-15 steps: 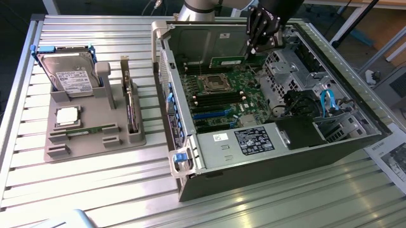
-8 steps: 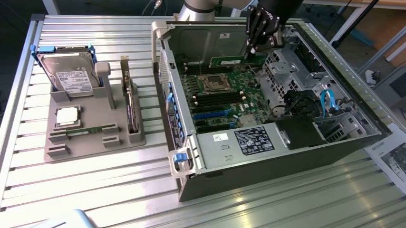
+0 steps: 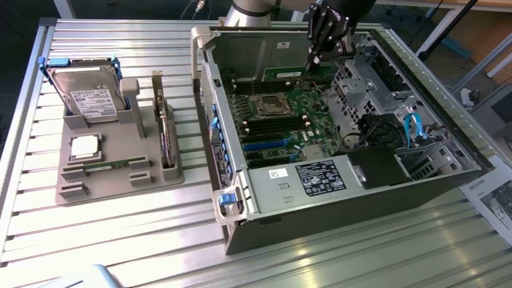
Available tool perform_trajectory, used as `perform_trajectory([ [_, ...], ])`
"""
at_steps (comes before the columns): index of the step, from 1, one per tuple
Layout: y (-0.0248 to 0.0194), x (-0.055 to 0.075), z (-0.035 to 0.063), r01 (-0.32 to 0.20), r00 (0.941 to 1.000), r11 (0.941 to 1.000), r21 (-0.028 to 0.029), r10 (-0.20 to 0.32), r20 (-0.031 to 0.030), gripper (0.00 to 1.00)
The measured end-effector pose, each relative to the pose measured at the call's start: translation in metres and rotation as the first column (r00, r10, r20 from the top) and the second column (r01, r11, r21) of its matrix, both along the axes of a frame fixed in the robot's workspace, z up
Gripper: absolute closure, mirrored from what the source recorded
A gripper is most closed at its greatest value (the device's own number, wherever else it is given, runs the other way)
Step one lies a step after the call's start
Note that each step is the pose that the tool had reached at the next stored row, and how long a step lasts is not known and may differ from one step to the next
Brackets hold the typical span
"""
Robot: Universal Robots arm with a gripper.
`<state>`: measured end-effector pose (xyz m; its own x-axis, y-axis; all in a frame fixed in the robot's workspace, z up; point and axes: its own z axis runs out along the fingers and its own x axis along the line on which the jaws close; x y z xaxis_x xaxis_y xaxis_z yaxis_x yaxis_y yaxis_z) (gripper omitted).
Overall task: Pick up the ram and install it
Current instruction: 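Pick up the ram and move it above insertion slot, then insert the ram into the slot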
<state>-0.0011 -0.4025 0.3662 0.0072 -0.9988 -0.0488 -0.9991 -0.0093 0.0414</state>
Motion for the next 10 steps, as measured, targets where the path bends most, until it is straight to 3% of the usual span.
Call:
perform_trajectory([
  [10,0.0001,0.0,-0.0028,0.0,1.0,1.0,-0.0002,0.0,-0.0001,0.88],
])
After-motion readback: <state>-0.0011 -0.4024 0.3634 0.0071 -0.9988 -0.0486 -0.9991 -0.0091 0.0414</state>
